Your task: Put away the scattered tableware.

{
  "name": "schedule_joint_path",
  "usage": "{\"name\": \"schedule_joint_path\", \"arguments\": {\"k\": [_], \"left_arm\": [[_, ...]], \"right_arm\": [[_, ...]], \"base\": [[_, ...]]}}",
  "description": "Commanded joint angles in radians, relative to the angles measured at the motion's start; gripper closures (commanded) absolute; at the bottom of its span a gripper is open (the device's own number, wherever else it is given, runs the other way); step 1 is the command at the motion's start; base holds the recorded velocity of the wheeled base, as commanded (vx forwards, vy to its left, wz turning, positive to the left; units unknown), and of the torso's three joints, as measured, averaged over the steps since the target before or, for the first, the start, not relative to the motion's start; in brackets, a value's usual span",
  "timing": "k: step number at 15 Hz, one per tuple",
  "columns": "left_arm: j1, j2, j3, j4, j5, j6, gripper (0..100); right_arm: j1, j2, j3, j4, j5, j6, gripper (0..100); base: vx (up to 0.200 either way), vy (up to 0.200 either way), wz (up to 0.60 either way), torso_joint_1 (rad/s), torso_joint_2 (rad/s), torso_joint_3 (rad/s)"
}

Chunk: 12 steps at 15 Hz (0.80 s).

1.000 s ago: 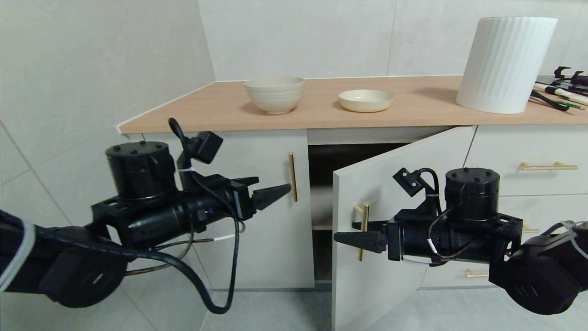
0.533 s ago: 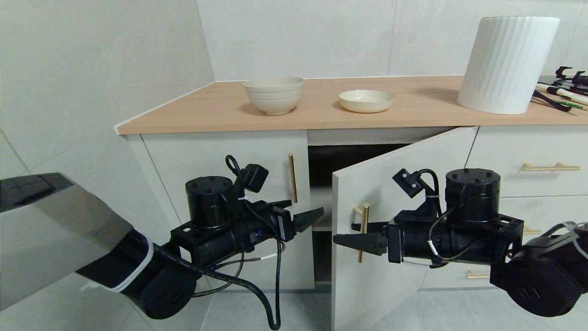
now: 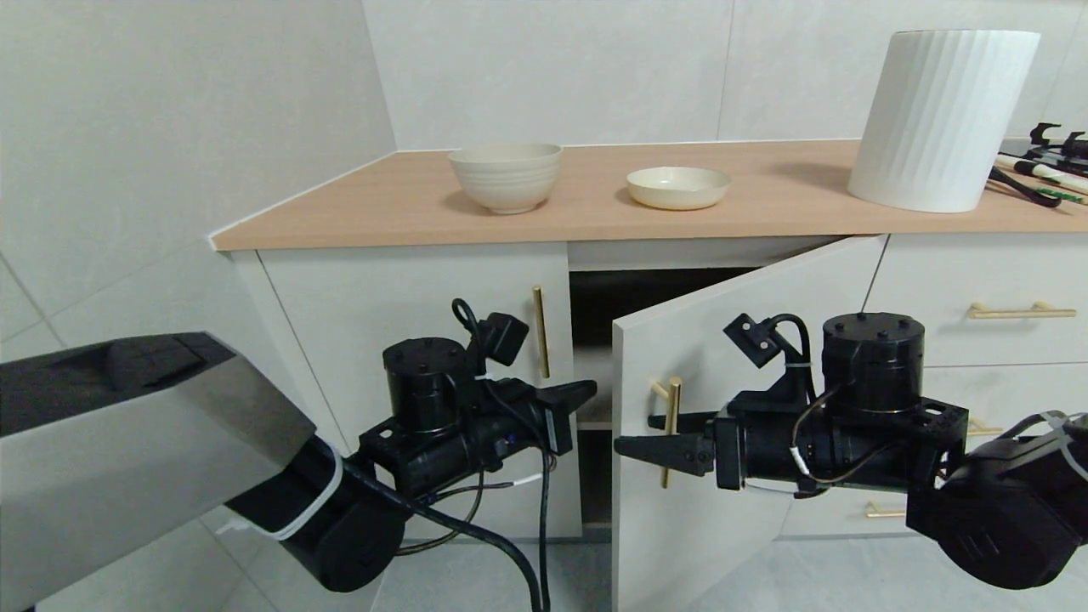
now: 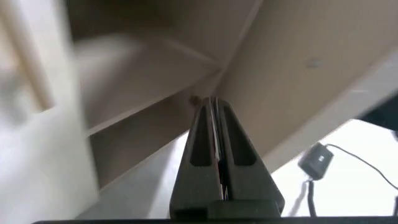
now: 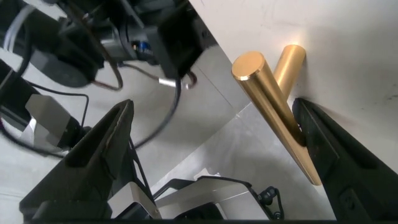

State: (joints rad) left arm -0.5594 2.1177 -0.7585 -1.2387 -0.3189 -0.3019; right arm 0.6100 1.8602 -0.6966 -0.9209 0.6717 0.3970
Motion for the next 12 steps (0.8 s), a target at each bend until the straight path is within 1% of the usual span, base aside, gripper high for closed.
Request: {"name": "schedule_joint_path", "arguments": {"k": [1,2,3,5,6,12], "left_arm": [[-0.03,0.044,-0.025,-0.033,-0.003,0.001,100],[-0.037,0.1,-0.078,-0.094,-0.008,0.004,100],[-0.037,0.119,-0.085,-0.111,-0.012,0.004,100],[-0.043,0.165,-0.082,-0.177,-0.066,0.004,100],[-0.047,0.171,-0.084,-0.196,-0.077,0.004,100],[-0.073,0.157,-0.081,-0.202,-0.077,0.004,100]], "right_arm": [[0.024,0.004,0.0,-0.001,0.002,0.0,0],[0.024,0.002,0.0,-0.001,0.002,0.0,0],[0.024,0.002,0.0,-0.001,0.002,0.0,0],[0.024,0.002,0.008,-0.003,0.002,-0.001,0],[0.024,0.002,0.008,-0.009,0.002,-0.001,0],[0.011,-0.013,0.04,-0.029,-0.024,-0.006,0]], "base": [[0.0,0.0,0.0,0.0,0.0,0.0],[0.0,0.0,0.0,0.0,0.0,0.0],[0.0,0.0,0.0,0.0,0.0,0.0],[0.0,0.0,0.0,0.0,0.0,0.0],[0.0,0.0,0.0,0.0,0.0,0.0],[0.0,0.0,0.0,0.0,0.0,0.0]]}}
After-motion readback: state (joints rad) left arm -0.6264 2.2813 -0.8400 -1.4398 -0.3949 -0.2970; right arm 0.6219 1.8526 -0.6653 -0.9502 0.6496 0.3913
